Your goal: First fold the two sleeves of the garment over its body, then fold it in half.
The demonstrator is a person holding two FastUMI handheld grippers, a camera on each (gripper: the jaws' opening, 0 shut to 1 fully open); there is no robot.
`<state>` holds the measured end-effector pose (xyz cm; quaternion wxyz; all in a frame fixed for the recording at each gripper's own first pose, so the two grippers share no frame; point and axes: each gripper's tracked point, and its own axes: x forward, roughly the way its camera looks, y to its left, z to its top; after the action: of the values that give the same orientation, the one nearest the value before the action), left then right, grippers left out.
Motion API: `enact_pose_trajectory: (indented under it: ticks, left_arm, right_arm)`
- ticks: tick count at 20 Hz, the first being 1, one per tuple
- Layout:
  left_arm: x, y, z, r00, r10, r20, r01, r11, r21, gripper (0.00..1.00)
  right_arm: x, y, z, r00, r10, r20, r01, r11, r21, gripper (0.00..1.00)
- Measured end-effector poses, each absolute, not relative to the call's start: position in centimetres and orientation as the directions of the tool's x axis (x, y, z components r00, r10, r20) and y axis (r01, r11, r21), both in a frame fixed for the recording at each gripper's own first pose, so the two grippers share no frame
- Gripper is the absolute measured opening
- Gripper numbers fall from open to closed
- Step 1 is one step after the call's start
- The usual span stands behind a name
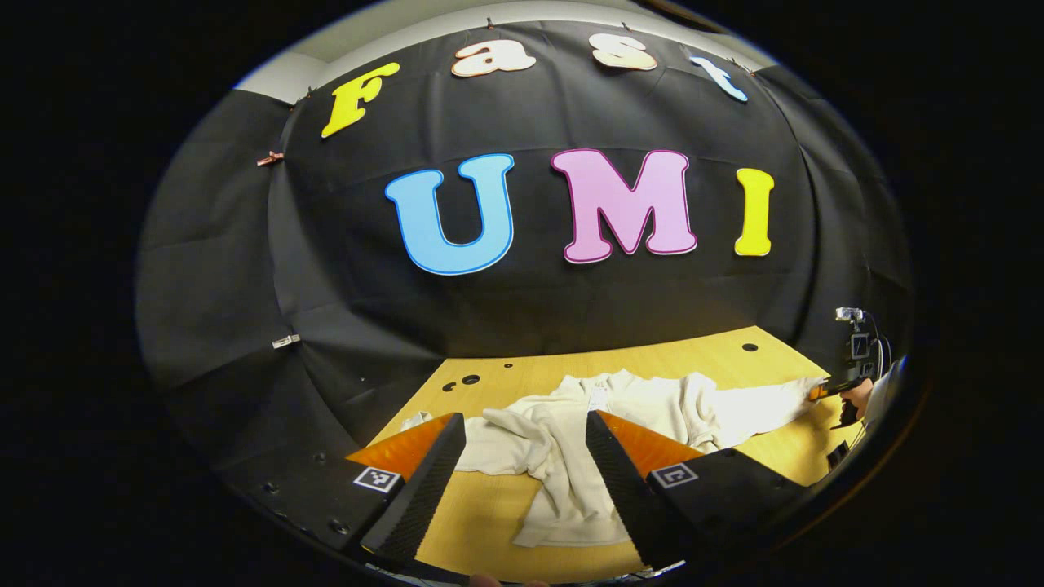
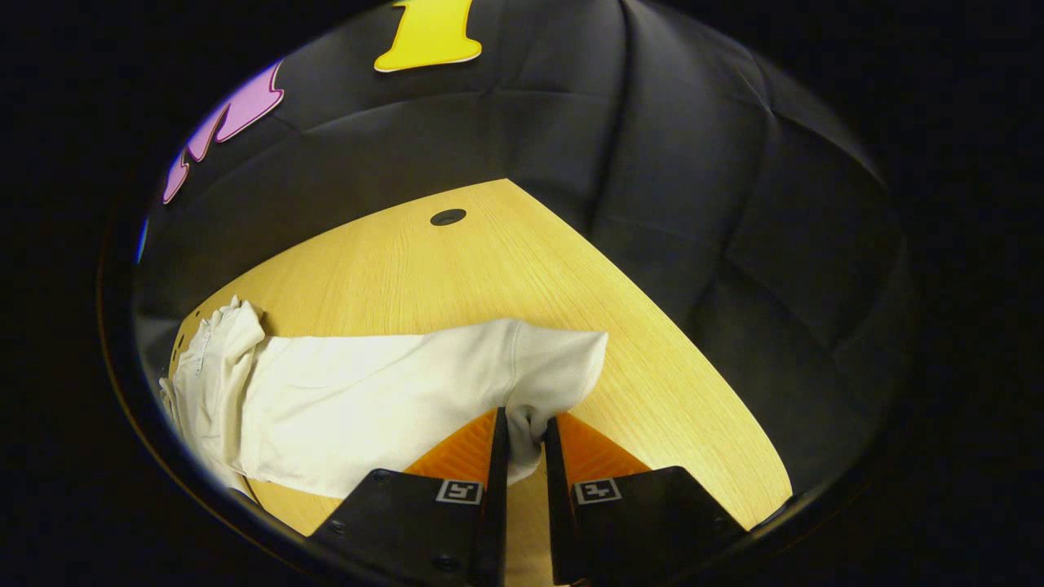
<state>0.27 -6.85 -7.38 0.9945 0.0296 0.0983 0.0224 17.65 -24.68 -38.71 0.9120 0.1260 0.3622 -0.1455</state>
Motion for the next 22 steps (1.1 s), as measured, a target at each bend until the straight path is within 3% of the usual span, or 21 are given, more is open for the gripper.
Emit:
enact_pose_trajectory:
  ticks: [3, 9, 15, 22]
  left_arm:
    - [0.1, -6.3, -7.7, 0.978, 0.05, -0.202, -0.037, 0.997, 0.064, 0.96]
    - [0.2, -4.2, -8.0, 0.978, 0.05, -0.202, -0.043, 0.998, 0.042, 0.96]
    - [0.7, -1.5, -8.3, 0.98, 0.051, -0.192, -0.051, 0.999, 0.004, 0.96]
    - [0.7, 3.3, -8.3, 0.983, 0.078, -0.166, -0.082, 0.996, -0.019, 0.96]
  right_arm:
    - [17.6, -24.8, -38.6, 0.69, -0.199, -0.696, 0.398, 0.907, 0.136, 0.09]
    - [18.6, -22.1, -32.2, 0.795, -0.187, -0.577, 0.335, 0.928, 0.161, 0.06]
    - [20.8, -11.0, -22.9, 0.905, -0.01, -0.426, 0.125, 0.962, 0.241, 0.05]
    - [21.0, 8.1, -16.8, 0.909, 0.249, -0.335, -0.158, 0.948, 0.277, 0.05]
